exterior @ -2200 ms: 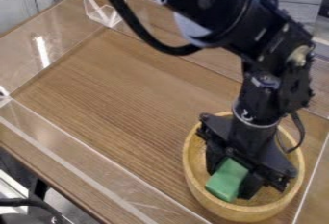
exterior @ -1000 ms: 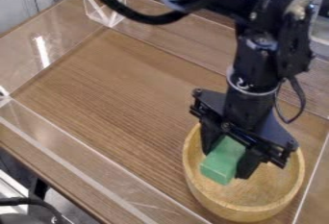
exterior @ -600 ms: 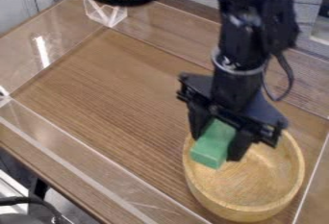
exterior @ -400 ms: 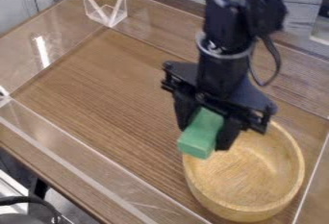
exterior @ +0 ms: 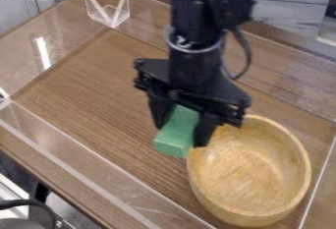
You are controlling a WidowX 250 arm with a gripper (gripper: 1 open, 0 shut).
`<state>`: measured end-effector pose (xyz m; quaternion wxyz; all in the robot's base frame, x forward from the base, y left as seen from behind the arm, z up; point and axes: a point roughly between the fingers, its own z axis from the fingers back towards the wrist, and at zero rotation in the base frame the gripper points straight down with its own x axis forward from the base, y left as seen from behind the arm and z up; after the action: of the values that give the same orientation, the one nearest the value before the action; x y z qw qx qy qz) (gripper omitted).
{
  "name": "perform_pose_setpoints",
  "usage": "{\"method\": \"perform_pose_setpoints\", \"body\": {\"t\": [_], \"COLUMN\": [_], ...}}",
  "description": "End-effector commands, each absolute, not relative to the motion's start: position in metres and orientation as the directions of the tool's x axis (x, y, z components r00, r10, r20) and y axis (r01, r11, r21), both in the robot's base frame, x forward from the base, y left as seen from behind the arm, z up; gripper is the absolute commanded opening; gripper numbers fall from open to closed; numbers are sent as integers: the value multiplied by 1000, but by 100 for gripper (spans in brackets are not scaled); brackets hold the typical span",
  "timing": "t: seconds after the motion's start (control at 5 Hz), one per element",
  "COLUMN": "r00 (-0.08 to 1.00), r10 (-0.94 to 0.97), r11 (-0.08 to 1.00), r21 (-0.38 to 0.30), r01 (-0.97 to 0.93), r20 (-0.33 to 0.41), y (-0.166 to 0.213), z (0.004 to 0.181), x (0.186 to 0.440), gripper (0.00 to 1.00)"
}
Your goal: Remove the green block from inside the brown bowl and put it on the table
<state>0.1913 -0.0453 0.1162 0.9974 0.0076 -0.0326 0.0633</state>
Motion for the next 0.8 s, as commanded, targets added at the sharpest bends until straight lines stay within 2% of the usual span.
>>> {"method": "perform_pose_setpoints", "body": {"t": [0.0,0.6], "r00": [984,984], "r10": [146,142], "r11": [989,990], "r21": [-1,-4], "r01": [-147,-142], "r20": [105,106], "y": [-30,-23], "z": [123,114], "x": [190,180], "gripper": [0,0]}}
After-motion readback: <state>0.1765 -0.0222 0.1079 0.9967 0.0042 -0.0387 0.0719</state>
